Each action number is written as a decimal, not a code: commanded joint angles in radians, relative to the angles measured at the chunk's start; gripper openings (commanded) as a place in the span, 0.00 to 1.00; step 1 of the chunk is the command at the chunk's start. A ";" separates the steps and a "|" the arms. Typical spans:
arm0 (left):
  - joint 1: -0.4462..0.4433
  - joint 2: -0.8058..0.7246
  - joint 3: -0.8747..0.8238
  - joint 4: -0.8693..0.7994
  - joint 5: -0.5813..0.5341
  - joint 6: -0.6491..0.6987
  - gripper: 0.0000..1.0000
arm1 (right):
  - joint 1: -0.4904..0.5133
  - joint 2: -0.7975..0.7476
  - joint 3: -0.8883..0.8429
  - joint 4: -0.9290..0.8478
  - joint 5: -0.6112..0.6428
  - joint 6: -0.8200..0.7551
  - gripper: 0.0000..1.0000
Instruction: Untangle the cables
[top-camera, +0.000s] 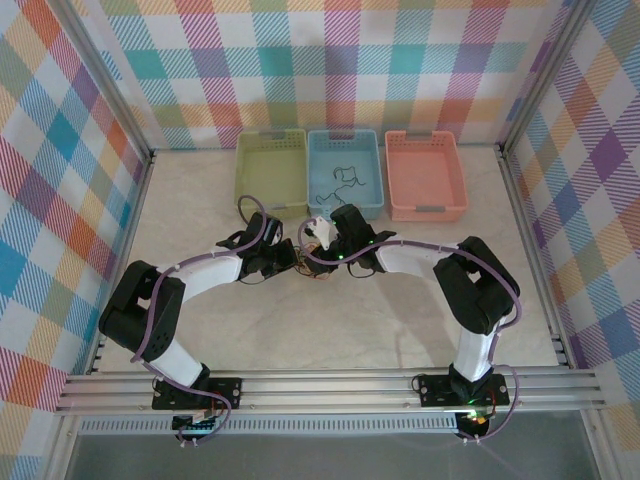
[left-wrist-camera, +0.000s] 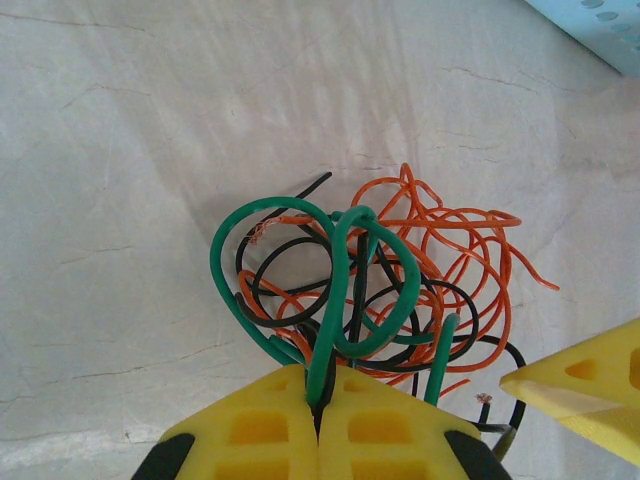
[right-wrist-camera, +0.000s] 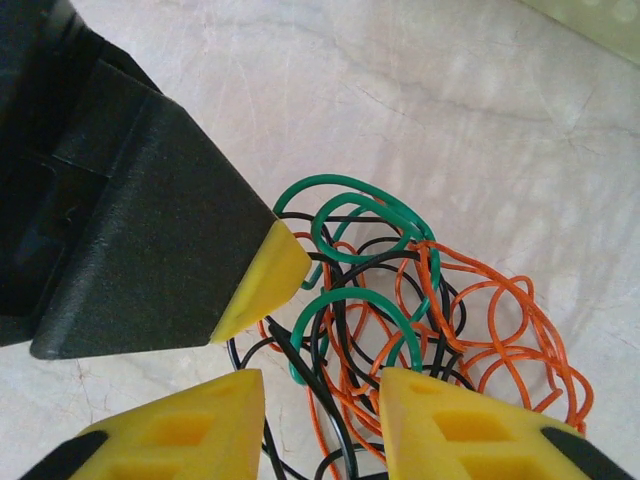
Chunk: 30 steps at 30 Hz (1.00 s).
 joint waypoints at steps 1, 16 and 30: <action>-0.006 0.003 0.028 -0.014 0.012 0.017 0.00 | 0.007 0.007 0.022 -0.008 -0.003 -0.022 0.31; -0.007 0.007 0.032 -0.015 0.012 0.016 0.00 | 0.009 0.001 0.015 -0.002 -0.006 -0.022 0.18; -0.008 0.009 0.035 -0.019 0.016 0.017 0.00 | 0.021 0.047 0.061 -0.058 0.025 -0.022 0.30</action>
